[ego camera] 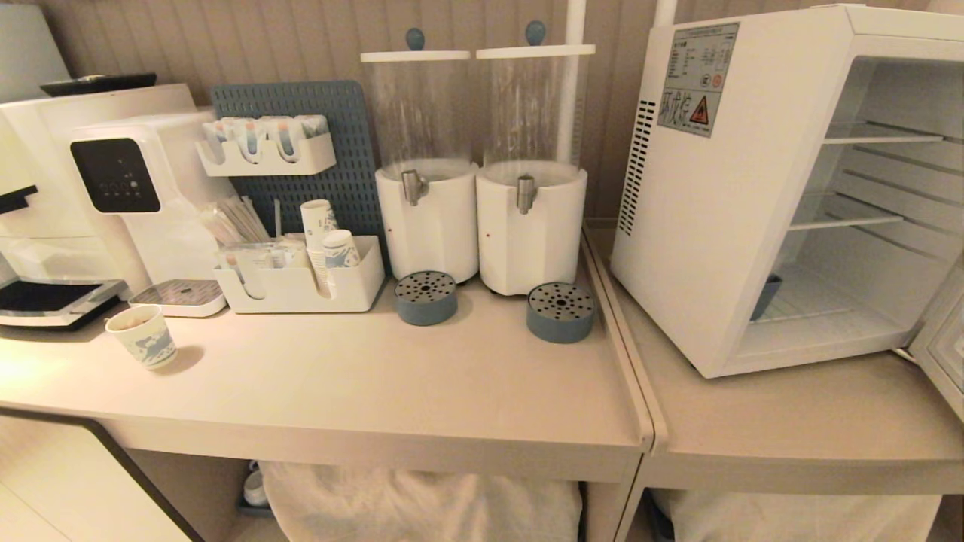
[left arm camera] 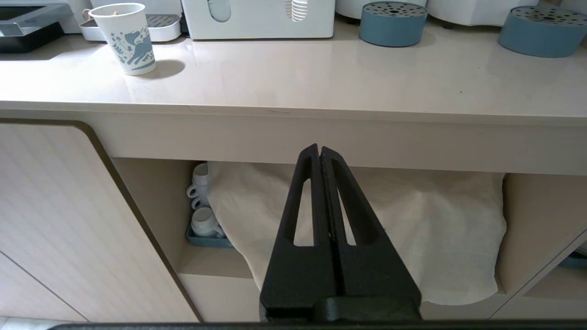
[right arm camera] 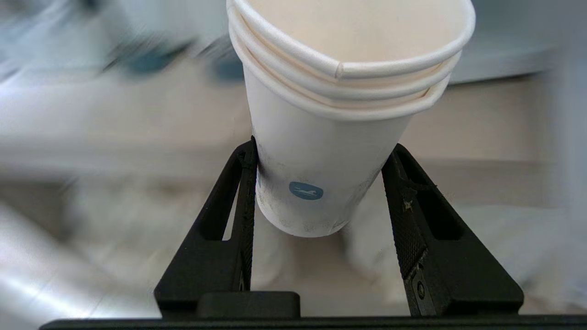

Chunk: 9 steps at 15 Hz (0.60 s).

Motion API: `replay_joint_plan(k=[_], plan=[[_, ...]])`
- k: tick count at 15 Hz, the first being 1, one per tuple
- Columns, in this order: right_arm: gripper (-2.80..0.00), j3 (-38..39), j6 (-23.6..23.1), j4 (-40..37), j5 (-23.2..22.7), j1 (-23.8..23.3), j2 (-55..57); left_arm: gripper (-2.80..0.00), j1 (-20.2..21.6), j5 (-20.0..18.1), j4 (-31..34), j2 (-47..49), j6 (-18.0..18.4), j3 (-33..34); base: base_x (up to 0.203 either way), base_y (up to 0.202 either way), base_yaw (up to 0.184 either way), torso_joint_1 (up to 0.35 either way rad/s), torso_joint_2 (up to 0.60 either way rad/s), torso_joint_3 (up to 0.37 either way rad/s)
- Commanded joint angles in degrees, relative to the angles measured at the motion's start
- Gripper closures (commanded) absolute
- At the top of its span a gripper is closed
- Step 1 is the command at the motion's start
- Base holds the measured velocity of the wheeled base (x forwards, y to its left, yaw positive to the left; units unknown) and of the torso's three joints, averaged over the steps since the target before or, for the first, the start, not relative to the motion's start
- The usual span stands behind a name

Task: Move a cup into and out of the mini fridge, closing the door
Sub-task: Place the paper cup on the table

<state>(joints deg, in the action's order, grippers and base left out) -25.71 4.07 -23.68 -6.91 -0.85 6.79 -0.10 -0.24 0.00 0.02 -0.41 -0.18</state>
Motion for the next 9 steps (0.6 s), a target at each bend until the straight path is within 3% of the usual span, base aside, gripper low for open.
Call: replay_joint_plan(k=[1,3,4,6,7,9], plan=[[0.0,1.9,0.2,1.2,9.6,0.4,-7.1,0.0,0.0,0.0,0.0,-0.2,0.0,0.0,0.0,0.0,0.0,0.0,0.0,0.0],[0.0,9.0,0.7,13.7,13.6,0.5,-7.0,0.0,0.0,0.0,0.0,-0.2,-0.1,0.0,0.0,0.0,0.0,0.0,0.0,0.0],[0.0,15.1,-0.6,24.3,14.6,0.5,-6.9,0.0,0.0,0.0,0.0,-0.2,-0.1,0.0,0.0,0.0,0.0,0.0,0.0,0.0],[0.0,24.5,-4.2,35.0,15.1,0.5,-6.9,0.0,0.0,0.1,0.0,-0.2,-0.1,0.0,0.0,0.0,0.0,0.0,0.0,0.0],[0.0,26.1,-5.3,34.7,13.9,0.6,-6.9,0.0,0.0,0.1,0.0,-0.1,-0.1,0.0,0.0,0.0,0.0,0.0,0.0,0.0],[0.0,25.5,-6.6,23.9,7.3,0.6,-6.9,0.0,0.0,0.0,0.0,-0.1,-0.1,0.0,0.0,0.0,0.0,0.0,0.0,0.0]])
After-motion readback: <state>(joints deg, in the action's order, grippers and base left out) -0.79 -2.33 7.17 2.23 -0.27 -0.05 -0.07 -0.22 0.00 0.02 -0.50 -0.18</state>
